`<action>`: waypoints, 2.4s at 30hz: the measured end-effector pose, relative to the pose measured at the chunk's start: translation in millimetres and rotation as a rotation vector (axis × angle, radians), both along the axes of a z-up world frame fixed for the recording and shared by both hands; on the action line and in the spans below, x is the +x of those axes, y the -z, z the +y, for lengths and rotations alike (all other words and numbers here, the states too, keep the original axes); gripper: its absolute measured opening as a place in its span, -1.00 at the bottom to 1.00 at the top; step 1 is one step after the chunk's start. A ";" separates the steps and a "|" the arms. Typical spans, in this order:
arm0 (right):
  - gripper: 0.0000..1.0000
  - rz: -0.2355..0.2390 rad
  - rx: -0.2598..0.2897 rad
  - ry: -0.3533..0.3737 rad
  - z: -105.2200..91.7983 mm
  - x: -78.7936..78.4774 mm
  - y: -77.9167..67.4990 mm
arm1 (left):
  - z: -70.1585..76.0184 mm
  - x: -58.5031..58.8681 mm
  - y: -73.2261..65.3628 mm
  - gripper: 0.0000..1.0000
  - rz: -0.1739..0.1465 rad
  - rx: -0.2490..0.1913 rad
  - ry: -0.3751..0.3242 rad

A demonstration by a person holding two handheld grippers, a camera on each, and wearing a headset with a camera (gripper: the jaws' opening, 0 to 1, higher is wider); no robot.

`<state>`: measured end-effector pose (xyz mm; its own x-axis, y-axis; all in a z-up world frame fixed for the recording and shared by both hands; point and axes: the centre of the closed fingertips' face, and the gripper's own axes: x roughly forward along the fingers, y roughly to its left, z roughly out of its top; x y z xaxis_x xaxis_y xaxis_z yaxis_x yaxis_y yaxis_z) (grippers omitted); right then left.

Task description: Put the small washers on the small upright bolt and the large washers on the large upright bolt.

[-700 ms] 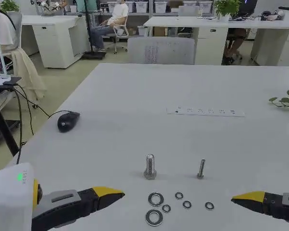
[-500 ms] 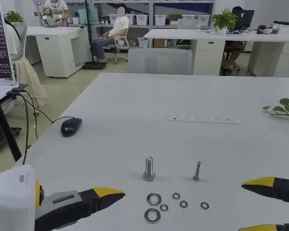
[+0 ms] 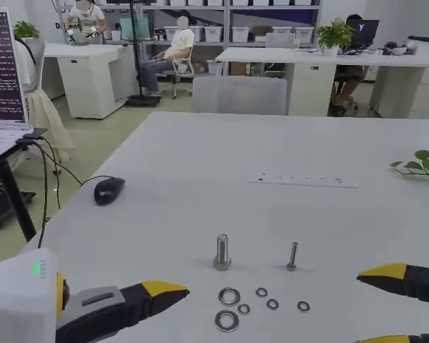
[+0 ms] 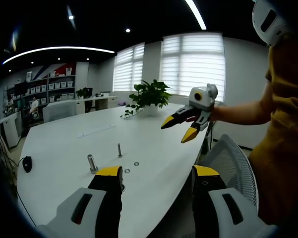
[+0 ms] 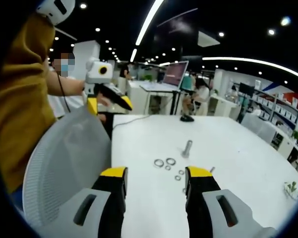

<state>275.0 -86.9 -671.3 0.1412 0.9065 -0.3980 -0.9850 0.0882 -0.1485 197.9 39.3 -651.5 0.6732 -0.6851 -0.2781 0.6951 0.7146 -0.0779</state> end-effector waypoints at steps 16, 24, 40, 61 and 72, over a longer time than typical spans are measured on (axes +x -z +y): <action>-0.06 -0.002 -0.015 -0.023 6.4 -1.7 1.3 | 1.1 -0.9 -3.3 0.11 -0.010 -0.006 -0.016; -0.07 -0.002 -0.017 -0.024 6.6 1.1 2.7 | 0.0 0.3 -4.0 0.12 -0.013 -0.005 -0.022; -0.07 0.026 -0.013 -0.011 5.8 5.4 13.6 | 3.6 10.8 -0.4 0.11 -0.006 -0.001 -0.026; -0.12 0.088 -0.187 -0.026 31.8 50.7 54.7 | 17.5 47.0 25.5 0.10 0.043 0.017 0.086; -0.23 0.094 -0.498 -0.116 46.9 86.3 111.2 | 24.1 58.6 43.8 0.10 0.064 -0.019 0.101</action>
<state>361.3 -40.1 -782.5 -0.0066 0.6118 -0.7910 -0.9952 -0.0814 -0.0547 256.6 63.4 -695.3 0.5822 -0.7540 -0.3042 0.7565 0.6394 -0.1372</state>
